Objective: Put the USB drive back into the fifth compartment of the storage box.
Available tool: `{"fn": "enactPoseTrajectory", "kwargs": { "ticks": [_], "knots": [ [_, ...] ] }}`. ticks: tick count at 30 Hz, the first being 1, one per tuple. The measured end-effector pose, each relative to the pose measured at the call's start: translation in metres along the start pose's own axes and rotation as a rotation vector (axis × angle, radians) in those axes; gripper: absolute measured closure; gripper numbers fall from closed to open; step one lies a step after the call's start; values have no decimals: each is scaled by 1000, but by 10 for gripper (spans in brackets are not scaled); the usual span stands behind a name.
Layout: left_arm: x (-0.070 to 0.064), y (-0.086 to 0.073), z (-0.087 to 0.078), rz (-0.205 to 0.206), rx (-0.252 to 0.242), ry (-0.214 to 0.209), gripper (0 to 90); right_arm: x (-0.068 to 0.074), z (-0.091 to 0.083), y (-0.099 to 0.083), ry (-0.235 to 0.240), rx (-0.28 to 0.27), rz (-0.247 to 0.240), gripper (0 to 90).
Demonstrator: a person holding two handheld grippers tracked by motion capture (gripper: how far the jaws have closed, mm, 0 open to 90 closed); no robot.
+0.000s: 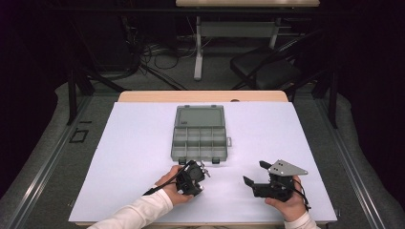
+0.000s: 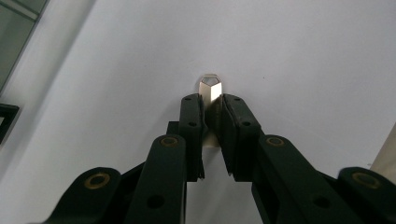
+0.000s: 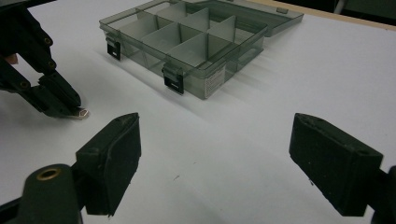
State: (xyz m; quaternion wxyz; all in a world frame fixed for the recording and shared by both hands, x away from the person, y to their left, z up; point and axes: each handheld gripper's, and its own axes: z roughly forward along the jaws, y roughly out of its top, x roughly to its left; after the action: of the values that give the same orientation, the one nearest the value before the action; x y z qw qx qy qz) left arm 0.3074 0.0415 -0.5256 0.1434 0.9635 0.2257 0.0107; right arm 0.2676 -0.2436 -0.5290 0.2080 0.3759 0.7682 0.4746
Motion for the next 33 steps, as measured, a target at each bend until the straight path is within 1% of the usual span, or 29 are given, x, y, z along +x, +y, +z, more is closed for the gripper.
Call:
{"fn": "enactPoseTrajectory", "kwargs": {
  "ticks": [8, 10, 14, 21, 27, 28, 30, 33],
  "knots": [
    [4, 1, -6, -12, -10, -1, 791, 0, 0, 0, 1, 3, 0, 165],
    [6, 1, -9, -24, -17, -2, 791, 0, 0, 0, 2, 3, -1, 165],
    [8, 1, -13, -25, -17, 6, 791, -1, 0, 0, 3, 5, 0, 165],
    [17, 1, -22, -46, -30, 3, 791, -2, 1, -1, 2, 6, 5, 165],
    [24, 0, -30, -61, -51, 14, 791, -1, 2, -1, 3, 8, 2, 165],
    [25, 0, -32, -61, -49, 16, 791, -1, 2, -1, 3, 8, 4, 165],
    [28, 0, -38, -71, -63, 17, 791, -1, 2, -1, 4, 8, 3, 165],
    [30, 0, -40, -77, -67, 19, 791, -1, 2, -1, 4, 8, 1, 165]
  ]
}}
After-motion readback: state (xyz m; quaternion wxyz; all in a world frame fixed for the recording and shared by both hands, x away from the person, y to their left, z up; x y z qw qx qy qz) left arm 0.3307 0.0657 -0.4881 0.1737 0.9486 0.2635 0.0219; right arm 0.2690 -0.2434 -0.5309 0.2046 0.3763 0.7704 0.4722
